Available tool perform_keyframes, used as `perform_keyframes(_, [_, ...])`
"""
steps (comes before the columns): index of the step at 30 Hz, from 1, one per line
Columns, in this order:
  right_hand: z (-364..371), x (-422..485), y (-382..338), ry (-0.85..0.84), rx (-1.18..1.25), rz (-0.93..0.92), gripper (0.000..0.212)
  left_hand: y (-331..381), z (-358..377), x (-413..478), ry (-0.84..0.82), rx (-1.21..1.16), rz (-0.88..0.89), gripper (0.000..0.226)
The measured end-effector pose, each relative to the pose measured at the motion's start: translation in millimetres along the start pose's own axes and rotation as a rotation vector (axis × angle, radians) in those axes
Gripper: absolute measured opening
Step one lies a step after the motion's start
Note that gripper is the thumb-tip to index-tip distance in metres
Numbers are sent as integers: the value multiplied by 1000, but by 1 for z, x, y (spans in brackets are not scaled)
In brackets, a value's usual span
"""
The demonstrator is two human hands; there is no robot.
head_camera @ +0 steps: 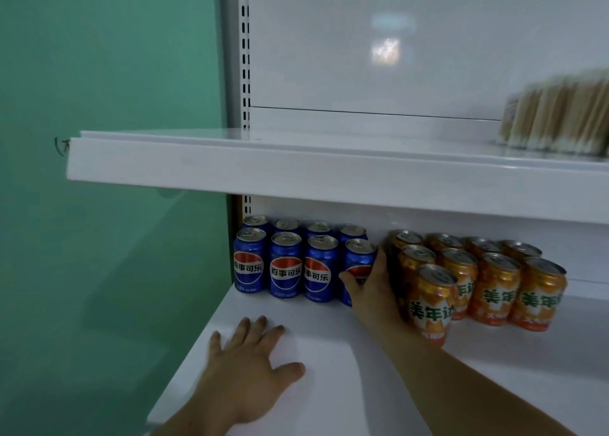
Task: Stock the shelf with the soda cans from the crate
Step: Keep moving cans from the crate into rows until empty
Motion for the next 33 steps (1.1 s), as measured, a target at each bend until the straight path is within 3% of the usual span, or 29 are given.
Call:
perform_keyframes(5, [-6,-3,-7,-60,-18,53,99,0,0,-1,-2,-11,-4,76])
perform_keyframes(8, [-20,-22,-11,-183,-100,85,101,1,-2,-2,3,-11,-1,76])
perform_keyframes(13, [-90,-70,-20,-532,-443,-20,84,3,-8,-5,-5,11,12,75])
perform_keyframes(16, [-151,-91,-18,-627,-655,-10,82,9,-11,-10,-21,40,-7,77])
perform_keyframes(19, [-214,-104,-10,-550,-802,2,79,50,-10,-21,-58,32,71,81])
perform_keyframes(26, [-352,-143,26,-310,-911,208,75,236,9,-80,-218,2,635,77])
perform_keyframes(33, [-488,-211,62,-63,-957,494,68,384,29,-165,-274,-9,1063,66])
Point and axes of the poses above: each hand's wrist, its own x-axis towards the middle knuckle, its own z-axis out of the palm, y = z × x, the point moved 1 cm from there along x, towards the middle knuckle, and after that the axes turned 10 degrees about y, right-handed, at the moved point
